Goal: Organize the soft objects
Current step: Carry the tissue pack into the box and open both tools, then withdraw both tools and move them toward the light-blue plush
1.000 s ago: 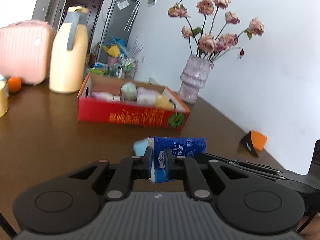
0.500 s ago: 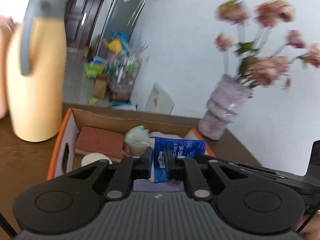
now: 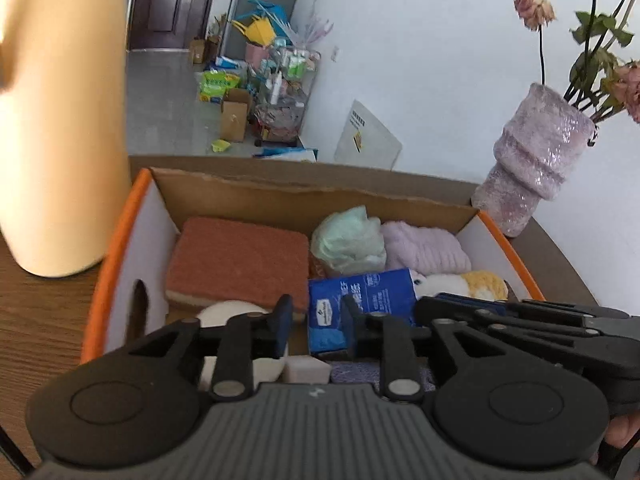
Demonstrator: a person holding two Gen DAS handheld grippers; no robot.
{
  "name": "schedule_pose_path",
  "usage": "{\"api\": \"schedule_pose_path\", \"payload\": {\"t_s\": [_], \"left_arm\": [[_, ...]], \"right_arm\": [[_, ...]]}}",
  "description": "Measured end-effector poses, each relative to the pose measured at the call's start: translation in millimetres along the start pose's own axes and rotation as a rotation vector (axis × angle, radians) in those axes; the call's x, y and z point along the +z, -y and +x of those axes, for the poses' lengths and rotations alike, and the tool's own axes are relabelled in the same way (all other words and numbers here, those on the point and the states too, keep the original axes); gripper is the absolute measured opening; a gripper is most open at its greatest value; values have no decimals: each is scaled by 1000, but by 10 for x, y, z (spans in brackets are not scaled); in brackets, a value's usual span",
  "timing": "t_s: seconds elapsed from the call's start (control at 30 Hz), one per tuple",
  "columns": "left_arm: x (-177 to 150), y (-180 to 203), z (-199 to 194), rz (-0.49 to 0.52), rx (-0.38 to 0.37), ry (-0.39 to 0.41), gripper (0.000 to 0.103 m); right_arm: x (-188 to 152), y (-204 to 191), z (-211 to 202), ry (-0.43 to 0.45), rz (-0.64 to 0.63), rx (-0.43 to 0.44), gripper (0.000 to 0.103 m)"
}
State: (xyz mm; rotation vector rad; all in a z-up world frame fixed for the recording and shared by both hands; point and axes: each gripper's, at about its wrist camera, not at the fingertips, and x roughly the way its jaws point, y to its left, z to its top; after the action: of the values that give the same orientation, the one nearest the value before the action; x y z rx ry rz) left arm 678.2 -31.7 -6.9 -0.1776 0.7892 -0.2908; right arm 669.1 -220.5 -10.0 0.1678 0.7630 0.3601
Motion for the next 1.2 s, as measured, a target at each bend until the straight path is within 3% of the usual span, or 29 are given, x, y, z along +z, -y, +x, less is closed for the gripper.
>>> {"api": "schedule_pose_path", "payload": {"t_s": [0.13, 0.23, 0.27, 0.33, 0.4, 0.53, 0.63, 0.83, 0.93, 1.03, 1.2], "left_arm": [[32, 2, -185, 5, 26, 32, 39], [55, 43, -416, 27, 44, 59, 64], [43, 61, -516, 38, 49, 70, 73], [-42, 71, -769, 69, 62, 106, 75], [-189, 59, -1052, 110, 105, 149, 84], [-495, 20, -1595, 140, 175, 203, 87], [-706, 34, -1959, 136, 204, 232, 96], [-1192, 217, -2522, 179, 247, 341, 96], [-1409, 301, -2715, 156, 253, 375, 102], [-1726, 385, -2927, 164, 255, 452, 102], [-2421, 461, -3215, 158, 247, 492, 103]], "right_arm": [[50, 33, -234, 21, 10, -5, 18], [58, 7, -533, 47, -8, -26, 19], [37, 0, -670, 60, -20, -32, 25], [-41, 0, -973, 84, -55, -56, 34], [-144, 17, -1284, 112, -76, -91, 38], [-351, 68, -1817, 164, -69, -119, 54], [-557, 1, -2182, 212, -78, -115, 65], [-990, -246, -2611, 269, -146, -138, 69], [-1238, -367, -2777, 330, -158, -148, 76], [-1631, -461, -2960, 407, -142, -125, 81], [-2286, -584, -3136, 410, -117, -99, 82]]}}
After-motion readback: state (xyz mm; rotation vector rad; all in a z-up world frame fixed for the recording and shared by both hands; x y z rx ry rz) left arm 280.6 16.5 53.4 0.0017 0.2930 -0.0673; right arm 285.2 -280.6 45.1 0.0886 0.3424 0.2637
